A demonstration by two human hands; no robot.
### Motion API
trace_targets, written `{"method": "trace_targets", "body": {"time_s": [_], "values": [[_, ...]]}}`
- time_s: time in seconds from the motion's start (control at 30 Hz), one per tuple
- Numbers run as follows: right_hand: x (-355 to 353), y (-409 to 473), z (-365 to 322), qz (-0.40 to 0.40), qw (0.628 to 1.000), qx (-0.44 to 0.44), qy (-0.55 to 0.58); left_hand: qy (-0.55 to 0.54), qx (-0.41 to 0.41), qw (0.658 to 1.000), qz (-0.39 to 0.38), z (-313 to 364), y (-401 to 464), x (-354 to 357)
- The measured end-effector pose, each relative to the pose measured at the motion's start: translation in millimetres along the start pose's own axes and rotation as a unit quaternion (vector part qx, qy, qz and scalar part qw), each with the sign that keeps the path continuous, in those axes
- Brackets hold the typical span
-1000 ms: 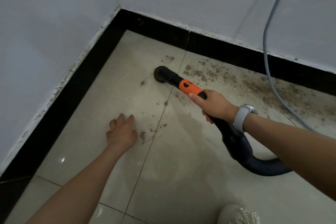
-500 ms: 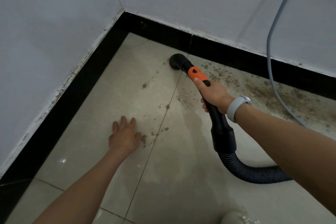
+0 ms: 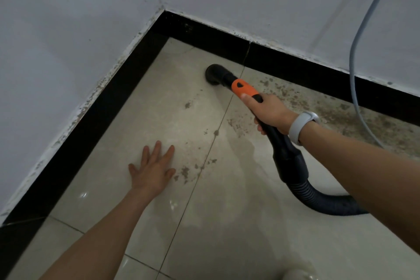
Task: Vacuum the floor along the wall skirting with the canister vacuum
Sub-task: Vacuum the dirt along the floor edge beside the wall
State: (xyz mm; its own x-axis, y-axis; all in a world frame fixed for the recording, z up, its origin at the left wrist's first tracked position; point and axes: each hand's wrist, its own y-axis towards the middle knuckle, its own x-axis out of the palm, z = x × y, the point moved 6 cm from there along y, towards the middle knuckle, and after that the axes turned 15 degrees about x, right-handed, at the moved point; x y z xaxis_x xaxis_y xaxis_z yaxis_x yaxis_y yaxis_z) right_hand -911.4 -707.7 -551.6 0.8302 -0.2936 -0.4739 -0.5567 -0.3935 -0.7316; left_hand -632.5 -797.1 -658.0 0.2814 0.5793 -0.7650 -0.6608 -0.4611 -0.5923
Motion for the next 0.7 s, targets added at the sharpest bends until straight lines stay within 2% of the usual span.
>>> {"method": "trace_targets", "body": {"time_s": [0.13, 0.3, 0.4, 0.5, 0.57, 0.7], "values": [[9, -4, 1, -0.006, 1.000, 0.005, 0.015, 0.007, 0.004, 1.000, 0.000, -2, 0, -1], [54, -31, 15, -0.069, 0.991, -0.046, -0.105, 0.003, 0.010, 1.000, -0.006, -2, 0, -3], [52, -37, 17, -0.057, 0.986, -0.062, -0.145, -0.009, 0.012, 1.000, -0.007, -4, 1, -4], [36, -32, 16, -0.032, 0.993, -0.049, -0.106, 0.000, 0.024, 1.000, -0.008, -5, -1, -6], [35, -34, 20, -0.041, 0.994, -0.040, -0.097, 0.005, 0.028, 1.000, 0.005, -6, -5, -8], [60, -54, 38, -0.093, 0.980, -0.053, -0.165, -0.017, 0.001, 0.998, 0.066, -13, -17, -6]]}}
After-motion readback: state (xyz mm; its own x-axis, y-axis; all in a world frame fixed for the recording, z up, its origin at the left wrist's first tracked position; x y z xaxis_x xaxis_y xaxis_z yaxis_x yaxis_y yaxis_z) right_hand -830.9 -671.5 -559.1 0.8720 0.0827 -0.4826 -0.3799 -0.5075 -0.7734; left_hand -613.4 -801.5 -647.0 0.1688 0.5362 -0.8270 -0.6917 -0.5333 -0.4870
